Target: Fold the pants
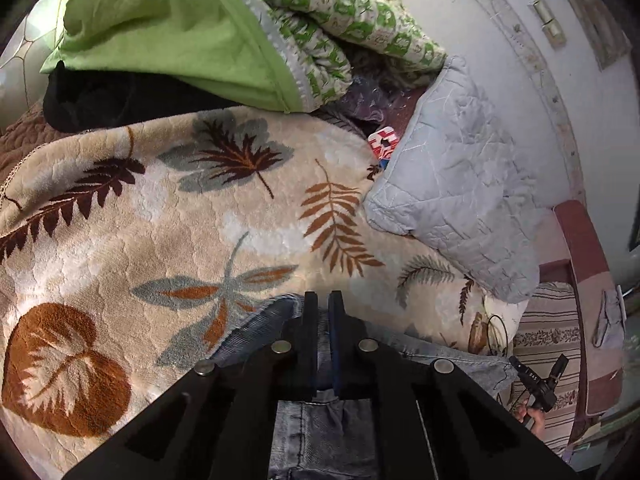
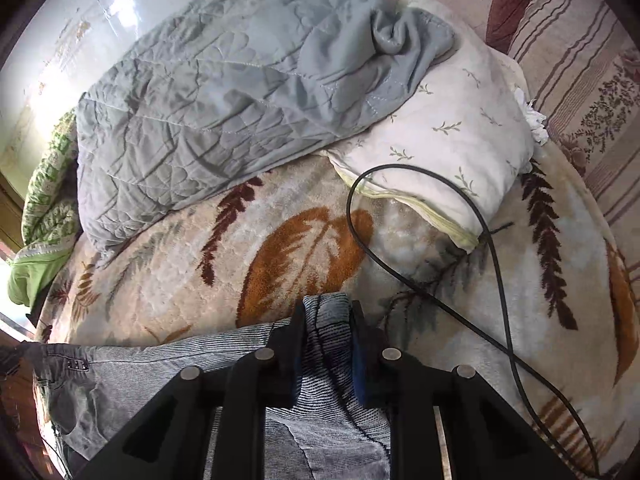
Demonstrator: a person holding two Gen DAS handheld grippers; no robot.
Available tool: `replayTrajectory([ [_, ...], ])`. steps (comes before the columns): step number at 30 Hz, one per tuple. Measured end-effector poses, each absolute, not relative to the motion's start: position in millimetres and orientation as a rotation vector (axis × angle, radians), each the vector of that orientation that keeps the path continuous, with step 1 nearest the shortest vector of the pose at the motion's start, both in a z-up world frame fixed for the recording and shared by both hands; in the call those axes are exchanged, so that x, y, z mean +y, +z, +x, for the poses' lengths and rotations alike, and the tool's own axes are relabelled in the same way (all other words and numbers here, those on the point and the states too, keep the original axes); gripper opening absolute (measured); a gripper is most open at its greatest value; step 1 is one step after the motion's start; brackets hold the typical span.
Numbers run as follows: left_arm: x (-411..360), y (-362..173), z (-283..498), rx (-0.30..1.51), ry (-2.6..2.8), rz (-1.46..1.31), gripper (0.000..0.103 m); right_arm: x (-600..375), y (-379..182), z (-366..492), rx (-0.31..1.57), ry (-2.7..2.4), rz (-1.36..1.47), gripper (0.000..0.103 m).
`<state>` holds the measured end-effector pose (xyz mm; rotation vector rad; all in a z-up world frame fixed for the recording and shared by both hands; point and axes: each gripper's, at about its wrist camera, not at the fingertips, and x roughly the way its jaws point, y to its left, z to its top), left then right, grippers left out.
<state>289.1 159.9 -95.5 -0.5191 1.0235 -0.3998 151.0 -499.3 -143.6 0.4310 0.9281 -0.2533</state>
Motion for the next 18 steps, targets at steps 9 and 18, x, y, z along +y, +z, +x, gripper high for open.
replayTrajectory([
  [9,181,-55,233,0.95,-0.369,-0.499,0.004,-478,-104,77,0.833,-0.218,0.43,0.02],
  [18,186,-121,268,1.141,-0.208,-0.542,0.061,-461,-94,68,0.828,-0.209,0.396,0.02],
])
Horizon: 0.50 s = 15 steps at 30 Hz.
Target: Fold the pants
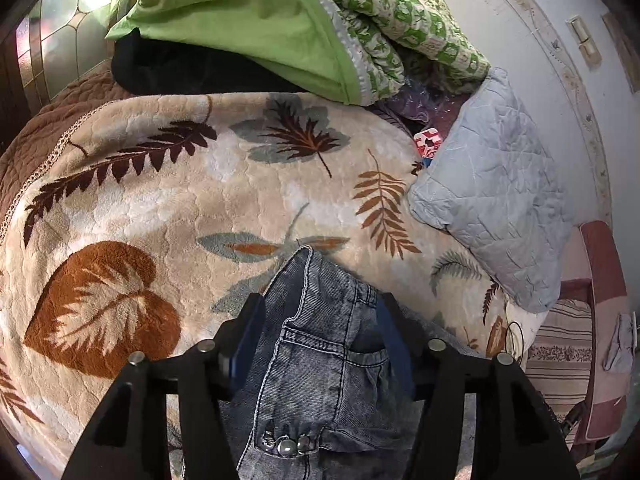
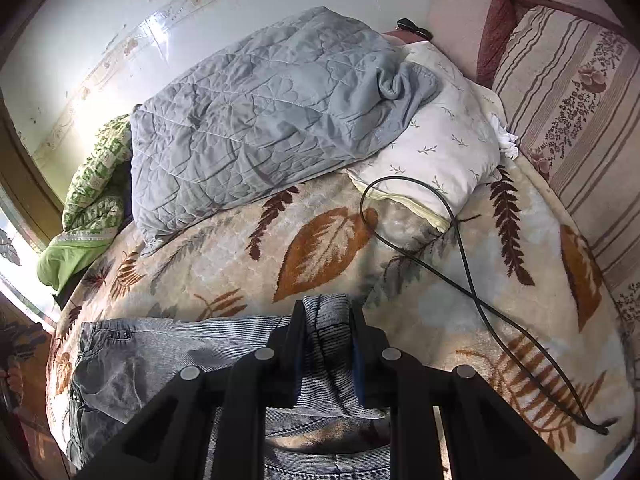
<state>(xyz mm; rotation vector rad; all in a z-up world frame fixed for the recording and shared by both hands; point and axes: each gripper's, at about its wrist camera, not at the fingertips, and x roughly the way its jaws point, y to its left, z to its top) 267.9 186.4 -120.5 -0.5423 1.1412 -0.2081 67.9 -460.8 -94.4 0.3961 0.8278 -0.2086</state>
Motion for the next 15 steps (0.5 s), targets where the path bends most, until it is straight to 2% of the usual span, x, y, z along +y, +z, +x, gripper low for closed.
replayTrajectory([
  [13,141,-205,344,1.325,-0.194,-0.605,0.057,-464,-111,96,0.866,-0.227,0.354,0.02],
  [15,137,-201,348,1.3,-0.241,-0.604,0.032,-465,-114,102,0.869,-0.227,0.348,0.02],
])
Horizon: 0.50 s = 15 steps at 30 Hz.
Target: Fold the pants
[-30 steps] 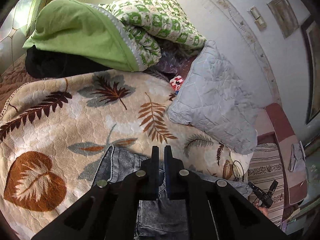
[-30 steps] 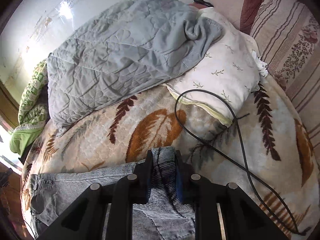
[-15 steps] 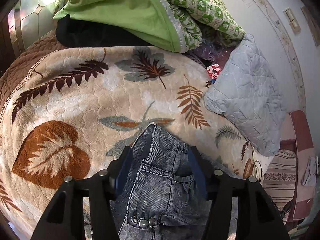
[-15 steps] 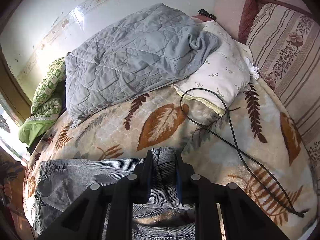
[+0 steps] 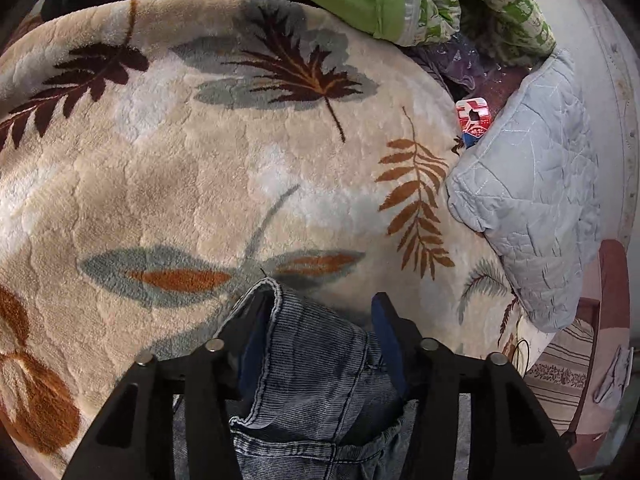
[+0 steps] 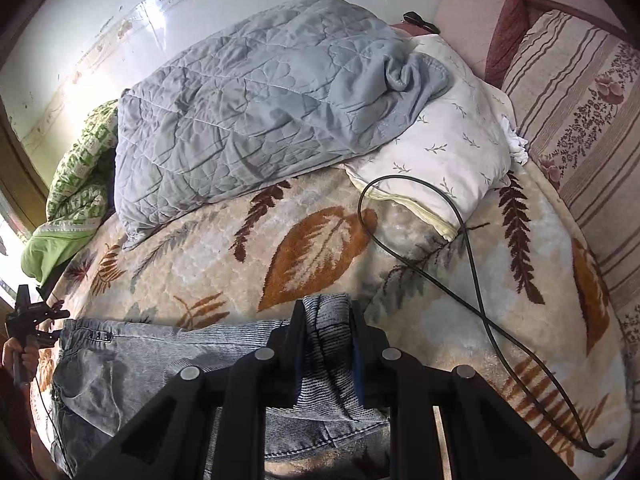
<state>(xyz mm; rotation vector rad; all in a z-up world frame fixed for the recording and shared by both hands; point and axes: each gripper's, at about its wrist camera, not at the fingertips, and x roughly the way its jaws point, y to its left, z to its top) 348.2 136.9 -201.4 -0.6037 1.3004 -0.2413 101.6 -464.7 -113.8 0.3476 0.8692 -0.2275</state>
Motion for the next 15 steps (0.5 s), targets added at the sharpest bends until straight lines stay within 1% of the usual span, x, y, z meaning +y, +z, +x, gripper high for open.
replayTrajectory([
  [1,136,-204,351,1.325,-0.228,-0.589,0.015,-465,-115,104,0.871,-0.23,0.345,0.02],
  [4,137,-213,355,1.353,-0.193,-0.59,0.007,-467,-118,111,0.873,-0.238,0.351,0.02],
  [5,138,-213,354,1.344,-0.191,-0.59,0.005,-468,-118,112,0.871,-0.241,0.356,0.02],
  [9,147,-199,340,1.266,-0.221,-0.629,0.003,-468,-117,111,0.86,-0.25,0.376,0.02],
  [15,157,-138,299,1.101,-0.362,-0.637,0.002,-465,-99,92,0.814,-0.239,0.387,0.02],
])
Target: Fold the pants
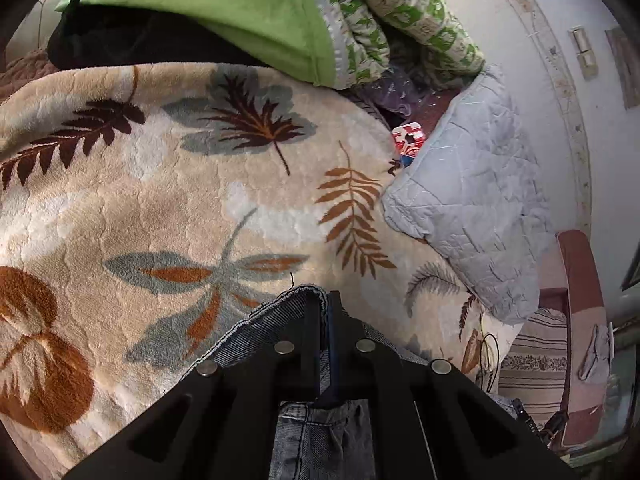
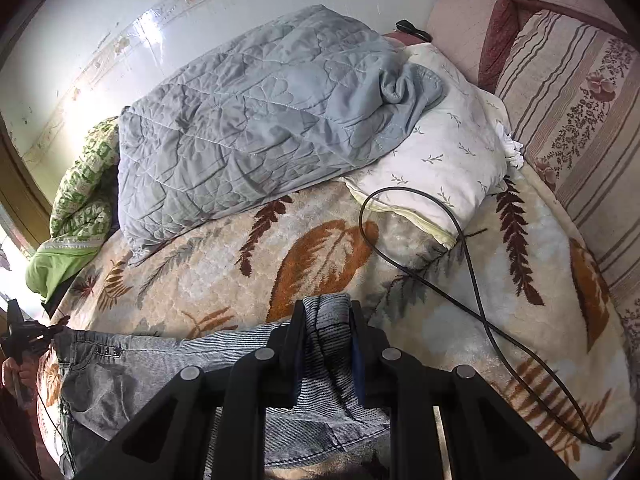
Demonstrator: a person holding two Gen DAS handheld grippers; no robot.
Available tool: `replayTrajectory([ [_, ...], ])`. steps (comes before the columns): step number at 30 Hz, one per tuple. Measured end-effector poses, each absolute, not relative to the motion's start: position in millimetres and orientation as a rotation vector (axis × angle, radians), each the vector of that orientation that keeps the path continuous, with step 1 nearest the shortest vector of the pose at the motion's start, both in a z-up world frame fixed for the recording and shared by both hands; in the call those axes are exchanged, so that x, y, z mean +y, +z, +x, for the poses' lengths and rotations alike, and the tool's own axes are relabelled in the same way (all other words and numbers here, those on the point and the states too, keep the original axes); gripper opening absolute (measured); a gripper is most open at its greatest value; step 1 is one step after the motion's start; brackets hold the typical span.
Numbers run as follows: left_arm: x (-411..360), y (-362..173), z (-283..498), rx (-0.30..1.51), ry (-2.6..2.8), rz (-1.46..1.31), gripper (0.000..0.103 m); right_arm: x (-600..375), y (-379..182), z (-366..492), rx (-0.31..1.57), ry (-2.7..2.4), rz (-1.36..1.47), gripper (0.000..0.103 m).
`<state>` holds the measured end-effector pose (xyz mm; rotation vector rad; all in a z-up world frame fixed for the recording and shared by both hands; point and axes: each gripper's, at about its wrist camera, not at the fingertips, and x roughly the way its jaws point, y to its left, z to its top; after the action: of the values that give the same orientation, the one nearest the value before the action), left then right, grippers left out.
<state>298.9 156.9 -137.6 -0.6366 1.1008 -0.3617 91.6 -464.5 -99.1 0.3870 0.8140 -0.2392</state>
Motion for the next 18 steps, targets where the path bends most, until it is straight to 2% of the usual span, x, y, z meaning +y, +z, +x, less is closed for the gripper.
replayTrajectory([
  [6,170,-71,225,0.924,-0.498,-0.63,0.002,-460,-76,48,0.741,-0.225,0.405,0.02],
  [10,191,-48,170,0.847,-0.534,-0.614,0.002,-458,-67,5,0.71,-0.209,0.419,0.02],
  [14,218,-46,112,0.817,-0.528,-0.595,0.002,-456,-69,-44,0.693,-0.185,0.437,0.02],
  [18,240,-79,64,0.872,-0.478,-0.567,0.002,-449,-85,-93,0.723,-0.143,0.436,0.02],
])
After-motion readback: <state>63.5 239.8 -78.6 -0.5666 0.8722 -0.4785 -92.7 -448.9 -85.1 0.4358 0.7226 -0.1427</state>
